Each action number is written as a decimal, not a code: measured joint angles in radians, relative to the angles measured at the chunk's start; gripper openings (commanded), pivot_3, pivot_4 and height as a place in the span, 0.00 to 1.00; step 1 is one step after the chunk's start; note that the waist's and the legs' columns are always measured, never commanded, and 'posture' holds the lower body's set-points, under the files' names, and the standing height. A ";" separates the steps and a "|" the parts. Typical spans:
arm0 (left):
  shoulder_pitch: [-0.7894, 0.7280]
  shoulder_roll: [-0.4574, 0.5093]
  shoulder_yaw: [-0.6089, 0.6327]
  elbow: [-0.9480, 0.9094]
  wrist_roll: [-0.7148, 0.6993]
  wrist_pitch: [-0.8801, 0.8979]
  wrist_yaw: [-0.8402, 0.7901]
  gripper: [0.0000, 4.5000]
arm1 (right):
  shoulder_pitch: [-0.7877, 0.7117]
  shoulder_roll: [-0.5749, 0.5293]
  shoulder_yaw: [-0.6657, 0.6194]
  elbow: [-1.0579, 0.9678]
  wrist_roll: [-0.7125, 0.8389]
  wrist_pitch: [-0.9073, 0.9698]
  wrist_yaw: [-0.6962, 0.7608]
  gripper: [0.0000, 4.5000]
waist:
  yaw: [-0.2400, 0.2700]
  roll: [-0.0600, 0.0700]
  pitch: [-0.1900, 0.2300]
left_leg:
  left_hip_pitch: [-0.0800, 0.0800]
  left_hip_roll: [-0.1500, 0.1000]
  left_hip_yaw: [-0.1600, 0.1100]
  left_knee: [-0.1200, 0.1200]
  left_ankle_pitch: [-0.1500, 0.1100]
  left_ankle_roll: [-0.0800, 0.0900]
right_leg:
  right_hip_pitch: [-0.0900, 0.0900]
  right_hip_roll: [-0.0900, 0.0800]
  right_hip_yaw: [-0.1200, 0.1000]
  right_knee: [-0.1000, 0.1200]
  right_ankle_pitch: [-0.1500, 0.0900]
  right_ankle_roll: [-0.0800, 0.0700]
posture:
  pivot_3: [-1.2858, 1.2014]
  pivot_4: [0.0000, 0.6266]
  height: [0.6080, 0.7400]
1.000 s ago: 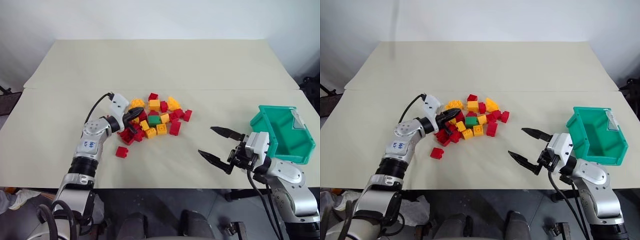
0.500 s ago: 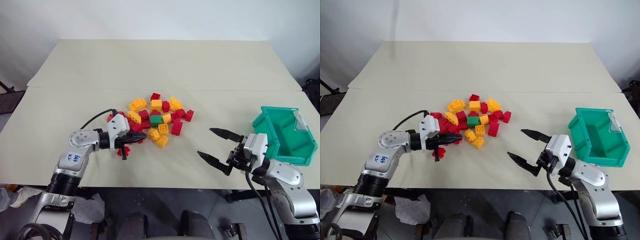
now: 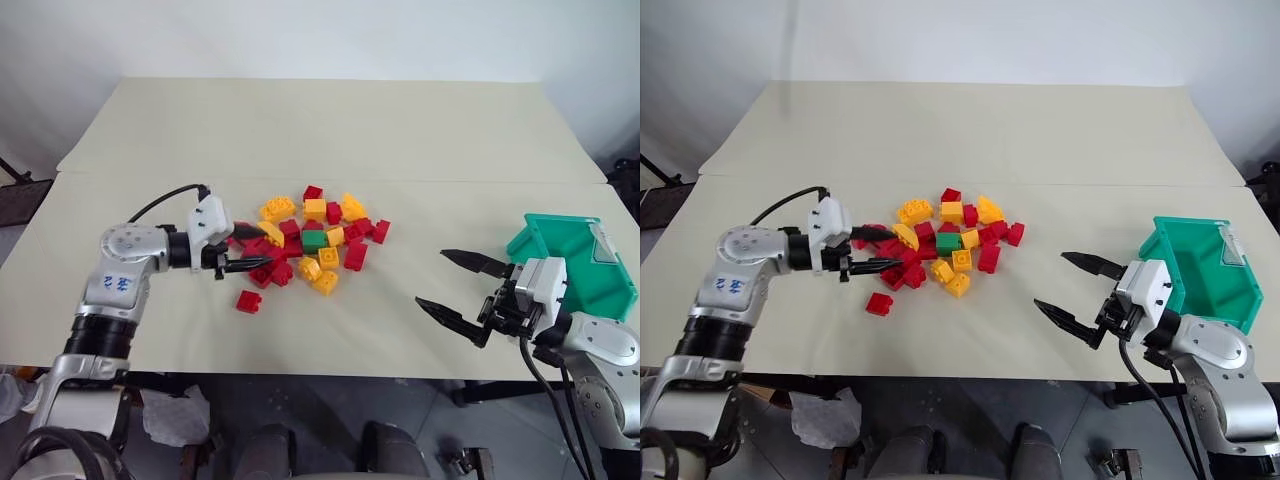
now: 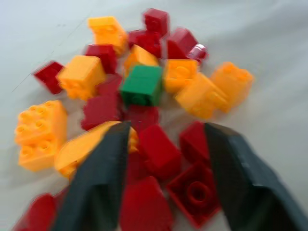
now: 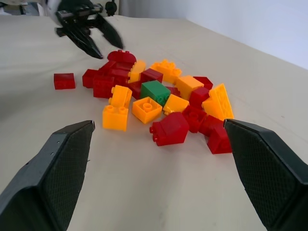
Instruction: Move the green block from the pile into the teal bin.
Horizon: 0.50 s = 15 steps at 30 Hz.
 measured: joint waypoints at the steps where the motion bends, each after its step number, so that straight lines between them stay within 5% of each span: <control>1: -0.010 -0.025 -0.014 0.008 0.010 -0.011 0.005 0.87 | -0.009 0.000 0.000 0.000 -0.001 0.000 0.000 1.00 | -0.001 0.000 0.000 | 0.000 0.000 0.000 0.000 0.000 0.000 | 0.000 0.000 0.000 0.000 0.000 0.000 | 0.52 0.24 1.00; 3: -0.044 -0.071 -0.058 0.053 0.052 -0.038 0.021 0.99 | -0.014 0.000 0.000 0.000 -0.003 0.000 -0.003 1.00 | -0.002 0.000 0.000 | 0.000 0.000 0.000 0.000 0.000 0.000 | 0.000 0.000 -0.001 0.000 0.000 0.000 | 0.52 0.24 1.00; 15: -0.258 -0.151 -0.129 0.360 0.222 -0.095 0.138 0.99 | -0.004 0.011 0.005 -0.021 -0.011 0.000 -0.032 1.00 | -0.011 -0.001 0.000 | 0.000 0.000 0.000 -0.001 0.000 0.000 | 0.000 0.000 -0.001 0.000 0.000 0.000 | 0.52 0.24 1.00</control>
